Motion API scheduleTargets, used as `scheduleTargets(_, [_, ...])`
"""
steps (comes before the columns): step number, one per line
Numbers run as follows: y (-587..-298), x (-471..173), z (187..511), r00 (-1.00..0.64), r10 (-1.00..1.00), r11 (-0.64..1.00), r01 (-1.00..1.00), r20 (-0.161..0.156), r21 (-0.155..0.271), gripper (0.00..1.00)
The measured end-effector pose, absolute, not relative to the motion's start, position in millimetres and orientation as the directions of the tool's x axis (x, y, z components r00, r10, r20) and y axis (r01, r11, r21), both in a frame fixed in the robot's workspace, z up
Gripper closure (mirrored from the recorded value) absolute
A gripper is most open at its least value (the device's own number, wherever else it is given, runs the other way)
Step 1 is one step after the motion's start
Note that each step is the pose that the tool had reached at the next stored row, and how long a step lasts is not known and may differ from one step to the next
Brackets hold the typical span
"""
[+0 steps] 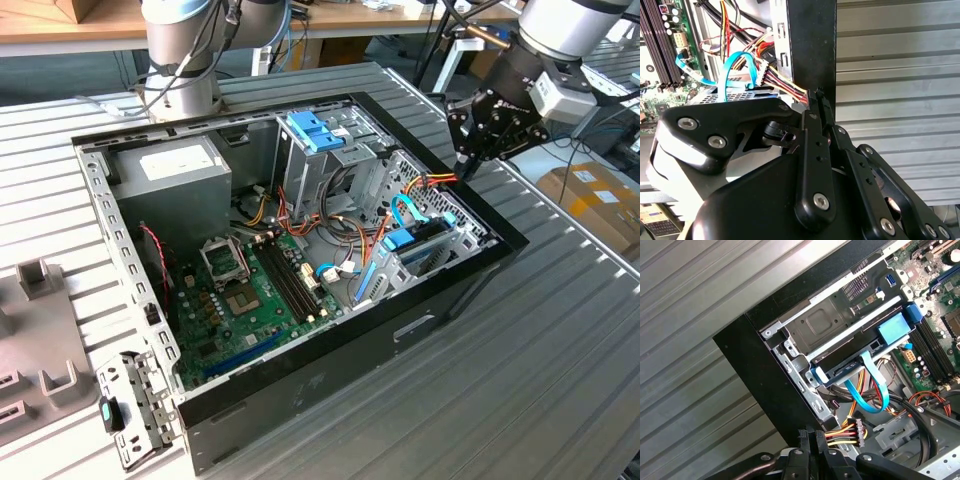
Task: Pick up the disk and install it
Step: 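Insert the second disk wire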
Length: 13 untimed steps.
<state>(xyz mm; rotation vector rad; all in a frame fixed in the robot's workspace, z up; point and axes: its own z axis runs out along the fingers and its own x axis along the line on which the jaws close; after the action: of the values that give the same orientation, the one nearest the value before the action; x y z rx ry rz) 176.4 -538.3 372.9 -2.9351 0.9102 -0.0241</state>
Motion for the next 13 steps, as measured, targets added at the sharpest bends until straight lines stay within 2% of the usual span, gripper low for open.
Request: scheduleTargets(13, [-538.3,165.4,373.2,0.825,-0.566,-0.822,-0.565,-0.005,-0.07,0.84])
